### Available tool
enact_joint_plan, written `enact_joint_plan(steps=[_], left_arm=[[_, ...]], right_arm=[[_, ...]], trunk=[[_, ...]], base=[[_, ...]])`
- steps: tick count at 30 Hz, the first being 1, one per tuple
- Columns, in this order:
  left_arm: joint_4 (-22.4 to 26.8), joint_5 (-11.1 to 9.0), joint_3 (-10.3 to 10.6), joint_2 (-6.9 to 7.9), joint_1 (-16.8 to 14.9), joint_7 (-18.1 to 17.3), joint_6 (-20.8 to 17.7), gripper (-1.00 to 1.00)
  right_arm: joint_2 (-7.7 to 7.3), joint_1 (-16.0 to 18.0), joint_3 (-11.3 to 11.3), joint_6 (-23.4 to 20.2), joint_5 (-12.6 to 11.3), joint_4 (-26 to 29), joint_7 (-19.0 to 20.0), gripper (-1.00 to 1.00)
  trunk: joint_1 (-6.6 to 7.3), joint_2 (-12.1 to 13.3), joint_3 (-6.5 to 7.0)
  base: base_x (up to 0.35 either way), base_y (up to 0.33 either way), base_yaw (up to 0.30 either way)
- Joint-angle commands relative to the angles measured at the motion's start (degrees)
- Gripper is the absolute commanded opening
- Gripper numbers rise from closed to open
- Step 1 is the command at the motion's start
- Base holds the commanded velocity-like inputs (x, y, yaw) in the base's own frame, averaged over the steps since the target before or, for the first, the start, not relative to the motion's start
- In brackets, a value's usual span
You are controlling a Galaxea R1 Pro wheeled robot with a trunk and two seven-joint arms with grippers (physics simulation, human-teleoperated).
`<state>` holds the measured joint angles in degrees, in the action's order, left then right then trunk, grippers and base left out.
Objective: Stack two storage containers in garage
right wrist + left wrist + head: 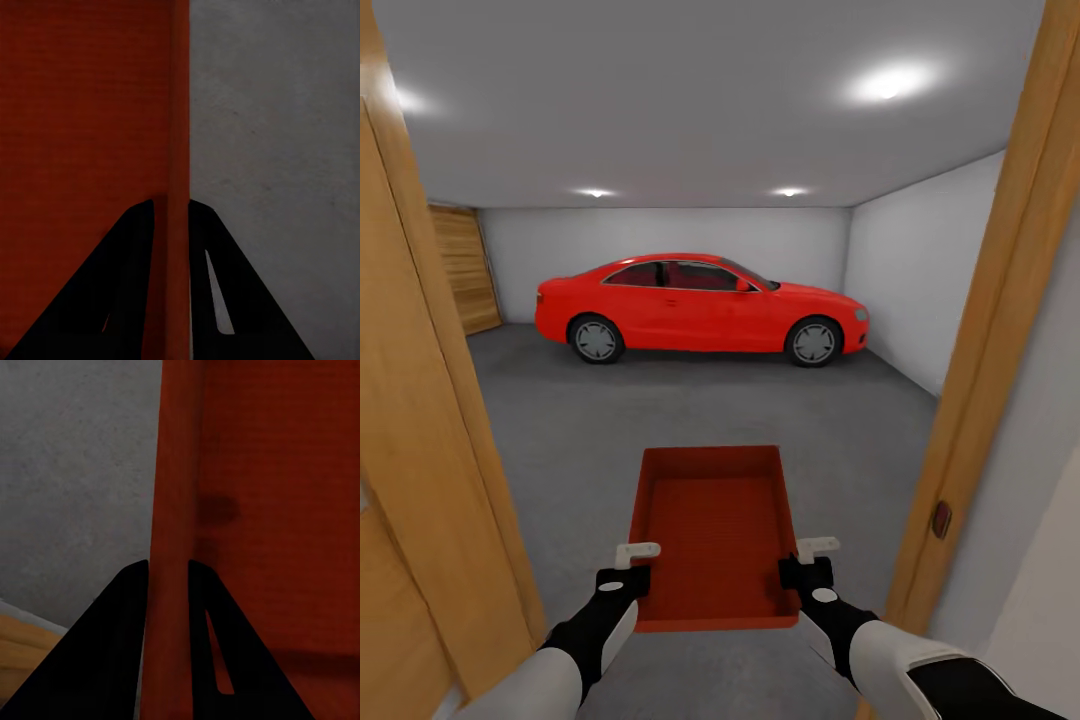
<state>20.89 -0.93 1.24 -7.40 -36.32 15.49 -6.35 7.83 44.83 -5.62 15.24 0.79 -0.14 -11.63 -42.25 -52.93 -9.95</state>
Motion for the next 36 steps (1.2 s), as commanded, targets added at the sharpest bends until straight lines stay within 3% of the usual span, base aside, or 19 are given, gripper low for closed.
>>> enact_joint_plan(steps=[1,16,36], left_arm=[[0.29,1.37,-1.32,-0.04,-0.06,1.3,2.3,-1.0],[0.06,1.42,-1.33,0.0,-0.06,1.3,2.3,-1.0],[-0.06,1.46,-1.41,0.11,-0.06,1.3,2.31,-1.0]], right_arm=[[0.08,0.0,1.93,-0.12,0.7,-0.12,0.21,-1.0],[0.08,0.0,1.89,-0.04,0.7,-0.12,0.24,-1.0],[0.08,0.0,1.84,-0.05,0.71,-0.12,0.28,-1.0]], trunk=[[-0.01,-0.07,-0.09],[-0.01,-0.07,-0.09],[-0.01,-0.07,-0.09]], base=[[0.0,0.0,0.189],[0.031,0.0,0.016],[0.317,0.0,0.0]])
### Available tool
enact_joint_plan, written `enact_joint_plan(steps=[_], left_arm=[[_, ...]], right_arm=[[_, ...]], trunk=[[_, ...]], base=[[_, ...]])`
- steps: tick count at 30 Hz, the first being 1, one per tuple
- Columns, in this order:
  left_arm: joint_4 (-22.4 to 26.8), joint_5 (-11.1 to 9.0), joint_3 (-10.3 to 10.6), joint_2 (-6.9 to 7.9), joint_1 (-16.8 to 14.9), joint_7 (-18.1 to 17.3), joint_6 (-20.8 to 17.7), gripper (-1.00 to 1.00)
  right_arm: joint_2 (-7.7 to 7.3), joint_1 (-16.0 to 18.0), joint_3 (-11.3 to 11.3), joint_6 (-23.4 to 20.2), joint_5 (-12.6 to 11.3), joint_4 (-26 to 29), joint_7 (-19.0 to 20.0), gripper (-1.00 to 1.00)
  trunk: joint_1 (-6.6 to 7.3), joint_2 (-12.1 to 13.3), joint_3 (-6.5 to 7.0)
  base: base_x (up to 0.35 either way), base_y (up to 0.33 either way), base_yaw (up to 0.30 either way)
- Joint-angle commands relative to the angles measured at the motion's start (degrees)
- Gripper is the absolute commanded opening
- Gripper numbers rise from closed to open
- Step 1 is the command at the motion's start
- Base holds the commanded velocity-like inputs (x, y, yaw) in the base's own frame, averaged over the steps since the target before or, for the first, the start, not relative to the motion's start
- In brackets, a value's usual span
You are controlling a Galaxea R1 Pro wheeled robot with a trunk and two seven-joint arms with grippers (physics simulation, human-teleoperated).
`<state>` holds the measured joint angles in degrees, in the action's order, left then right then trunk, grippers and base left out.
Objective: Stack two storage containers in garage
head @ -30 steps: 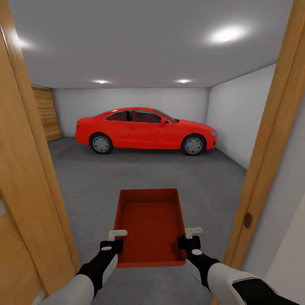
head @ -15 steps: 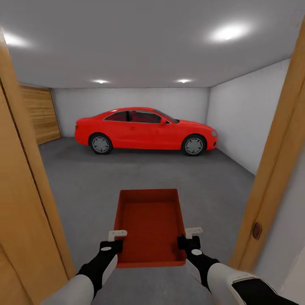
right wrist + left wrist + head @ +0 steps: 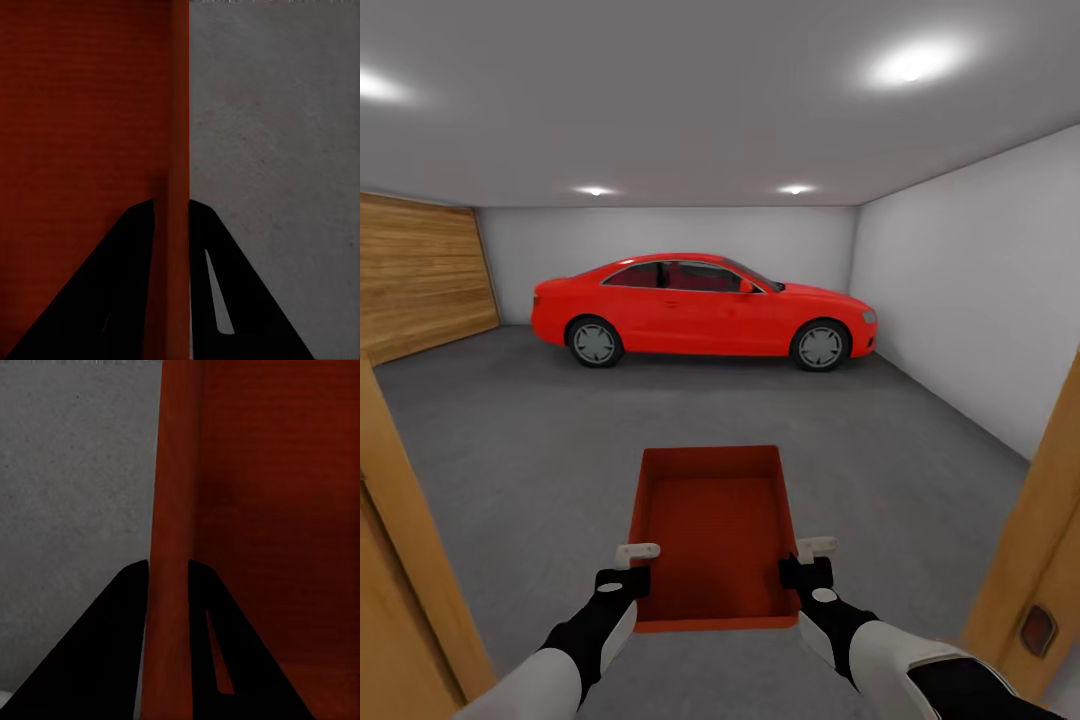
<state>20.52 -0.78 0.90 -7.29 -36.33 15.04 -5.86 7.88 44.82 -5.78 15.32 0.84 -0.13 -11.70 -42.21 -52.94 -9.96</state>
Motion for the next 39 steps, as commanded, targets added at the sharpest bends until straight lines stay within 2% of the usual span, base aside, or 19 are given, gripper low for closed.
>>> enact_joint_plan(steps=[1,39], left_arm=[[0.31,1.3,-1.07,0.0,-0.06,1.75,1.82,-1.0],[0.23,1.23,-1.1,0.0,-0.06,1.66,1.82,-1.0]], right_arm=[[0.03,0.01,2.0,-0.13,0.68,-0.13,0.33,-1.0],[0.03,0.01,2.0,-0.2,0.68,-0.15,0.35,-1.0]], trunk=[[-0.04,-0.06,-0.08],[-0.04,-0.06,-0.08]], base=[[0.322,0.0,0.0],[0.322,0.0,0.0]])
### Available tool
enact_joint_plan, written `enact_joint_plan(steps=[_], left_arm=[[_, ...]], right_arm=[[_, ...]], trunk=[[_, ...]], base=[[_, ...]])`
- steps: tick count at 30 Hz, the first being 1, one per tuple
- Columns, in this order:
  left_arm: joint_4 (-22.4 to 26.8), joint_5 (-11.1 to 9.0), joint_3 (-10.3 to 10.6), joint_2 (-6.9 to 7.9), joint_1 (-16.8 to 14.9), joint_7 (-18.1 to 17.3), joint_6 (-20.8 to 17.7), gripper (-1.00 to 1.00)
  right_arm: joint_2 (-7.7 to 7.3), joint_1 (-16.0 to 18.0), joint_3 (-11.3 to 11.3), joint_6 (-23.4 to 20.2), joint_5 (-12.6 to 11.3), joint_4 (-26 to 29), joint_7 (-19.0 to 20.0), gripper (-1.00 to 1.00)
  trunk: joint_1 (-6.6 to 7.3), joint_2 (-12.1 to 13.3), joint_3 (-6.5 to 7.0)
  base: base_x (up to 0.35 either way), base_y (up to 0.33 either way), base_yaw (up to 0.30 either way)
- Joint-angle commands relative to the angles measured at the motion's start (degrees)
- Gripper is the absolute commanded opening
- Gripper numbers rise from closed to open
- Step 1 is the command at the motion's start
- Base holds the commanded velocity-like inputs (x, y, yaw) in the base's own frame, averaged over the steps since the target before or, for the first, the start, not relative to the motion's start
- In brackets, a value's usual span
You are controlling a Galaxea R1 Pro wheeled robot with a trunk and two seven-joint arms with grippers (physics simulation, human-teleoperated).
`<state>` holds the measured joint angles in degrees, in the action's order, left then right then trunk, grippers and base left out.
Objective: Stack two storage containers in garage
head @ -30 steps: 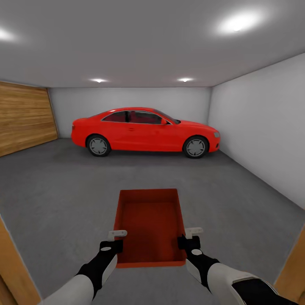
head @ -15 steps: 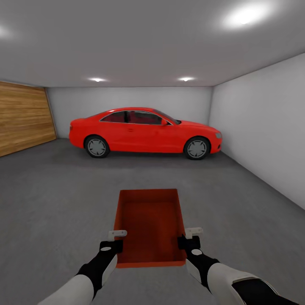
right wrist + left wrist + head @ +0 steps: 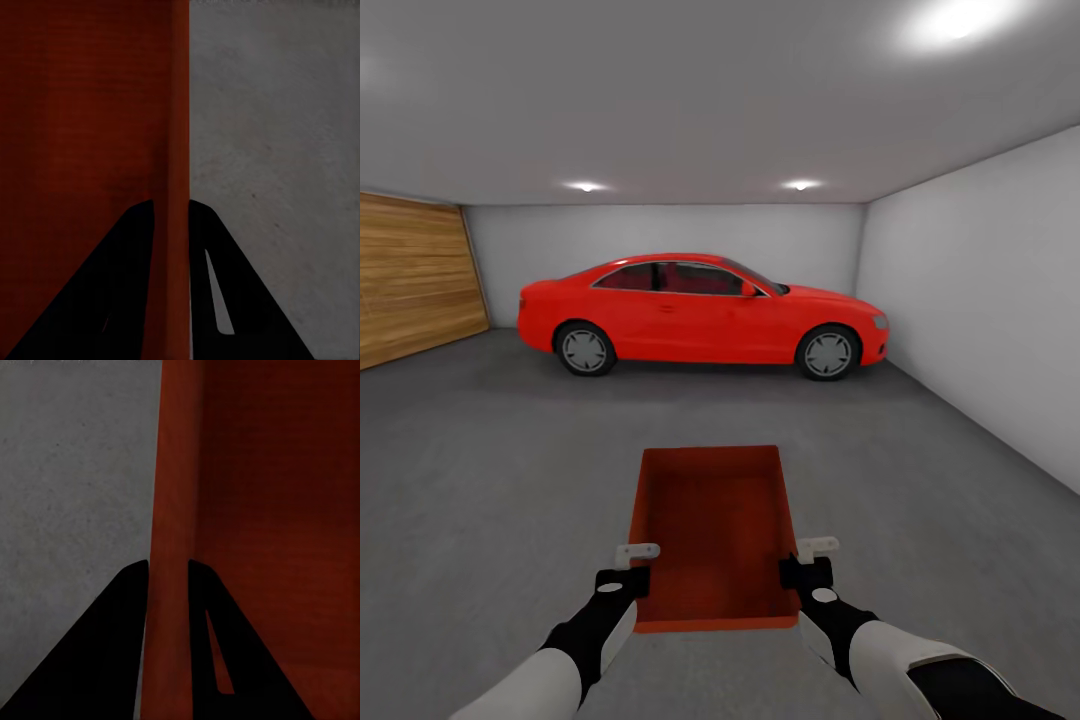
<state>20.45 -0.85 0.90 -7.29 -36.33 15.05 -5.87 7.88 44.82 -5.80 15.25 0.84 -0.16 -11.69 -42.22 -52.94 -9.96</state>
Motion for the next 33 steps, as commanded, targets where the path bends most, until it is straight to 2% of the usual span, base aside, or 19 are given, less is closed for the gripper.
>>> enact_joint_plan(steps=[1,33], left_arm=[[0.3,1.3,-1.11,0.0,-0.06,1.65,1.83,-1.0],[0.37,1.3,-1.15,0.04,-0.06,1.65,1.83,-1.0]], right_arm=[[0.03,0.01,2.02,-0.13,0.67,-0.12,0.35,-1.0],[0.03,0.01,2.02,-0.13,0.67,-0.12,0.35,-1.0]], trunk=[[-0.04,-0.05,-0.09],[-0.04,-0.05,-0.09]], base=[[0.322,0.0,0.0],[0.322,0.0,0.0]])
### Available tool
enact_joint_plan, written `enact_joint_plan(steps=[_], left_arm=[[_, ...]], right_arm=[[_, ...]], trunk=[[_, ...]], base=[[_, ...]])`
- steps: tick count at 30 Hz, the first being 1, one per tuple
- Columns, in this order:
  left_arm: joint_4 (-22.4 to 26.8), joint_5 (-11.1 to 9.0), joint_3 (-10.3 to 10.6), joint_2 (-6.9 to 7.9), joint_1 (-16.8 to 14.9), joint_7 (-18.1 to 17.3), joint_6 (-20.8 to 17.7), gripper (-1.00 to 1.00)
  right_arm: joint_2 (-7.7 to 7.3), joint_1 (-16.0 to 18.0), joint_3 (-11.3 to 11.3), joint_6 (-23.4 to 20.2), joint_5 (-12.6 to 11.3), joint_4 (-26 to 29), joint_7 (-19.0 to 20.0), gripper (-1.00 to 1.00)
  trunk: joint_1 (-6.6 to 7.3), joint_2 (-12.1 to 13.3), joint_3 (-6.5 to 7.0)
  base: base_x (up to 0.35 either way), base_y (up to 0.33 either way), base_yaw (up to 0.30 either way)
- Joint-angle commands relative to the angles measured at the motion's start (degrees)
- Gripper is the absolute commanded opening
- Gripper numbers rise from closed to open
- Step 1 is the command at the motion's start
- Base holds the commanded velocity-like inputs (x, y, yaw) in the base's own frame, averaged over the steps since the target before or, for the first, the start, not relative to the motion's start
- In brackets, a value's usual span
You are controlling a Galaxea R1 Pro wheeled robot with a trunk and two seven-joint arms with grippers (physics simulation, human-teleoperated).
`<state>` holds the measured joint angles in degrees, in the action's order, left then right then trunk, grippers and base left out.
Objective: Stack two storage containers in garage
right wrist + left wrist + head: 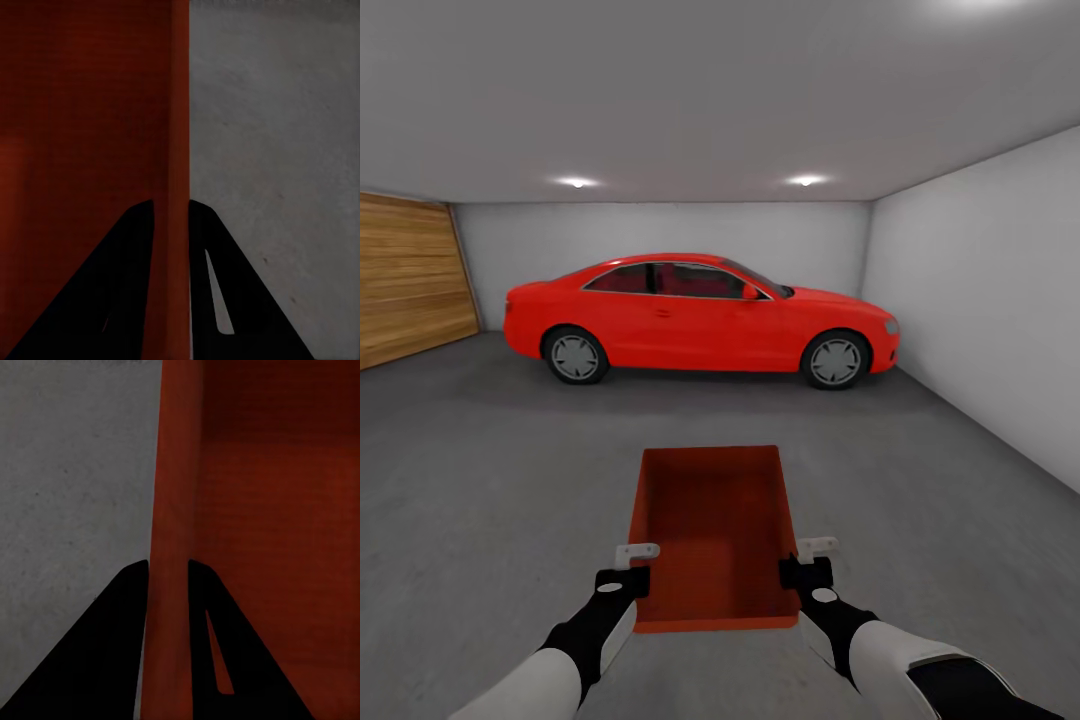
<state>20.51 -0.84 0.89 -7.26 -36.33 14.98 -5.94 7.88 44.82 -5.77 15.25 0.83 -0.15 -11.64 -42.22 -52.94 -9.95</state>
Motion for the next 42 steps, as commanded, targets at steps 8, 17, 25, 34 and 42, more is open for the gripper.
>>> enact_joint_plan(steps=[8,17,25,34,42], left_arm=[[0.32,1.3,-1.13,0.03,-0.06,1.72,1.9,-1.0],[0.32,1.32,-1.11,0.0,-0.06,1.72,1.9,-1.0],[0.32,1.29,-1.15,0.01,-0.06,1.72,1.9,-1.0],[0.31,1.31,-1.14,-0.01,-0.06,1.72,1.9,-1.0],[0.32,1.31,-1.12,0.0,-0.06,1.72,1.9,-1.0]], right_arm=[[0.03,0.01,1.99,-0.16,0.68,-0.11,0.29,-1.0],[0.03,-0.01,1.99,-0.13,0.71,-0.11,0.3,-1.0],[0.03,0.01,1.99,-0.09,0.71,-0.11,0.31,-1.0],[0.03,0.01,1.99,-0.12,0.69,-0.12,0.27,-1.0],[0.03,0.01,2.0,-0.11,0.67,-0.11,0.29,-1.0]], trunk=[[-0.04,-0.05,-0.09],[-0.04,-0.05,-0.09],[-0.04,-0.05,-0.09],[-0.04,-0.05,-0.09],[-0.04,-0.05,-0.09]], base=[[0.322,0.0,0.0],[0.322,0.0,0.0],[0.322,0.0,0.0],[0.322,0.0,0.0],[0.322,0.0,0.0]])
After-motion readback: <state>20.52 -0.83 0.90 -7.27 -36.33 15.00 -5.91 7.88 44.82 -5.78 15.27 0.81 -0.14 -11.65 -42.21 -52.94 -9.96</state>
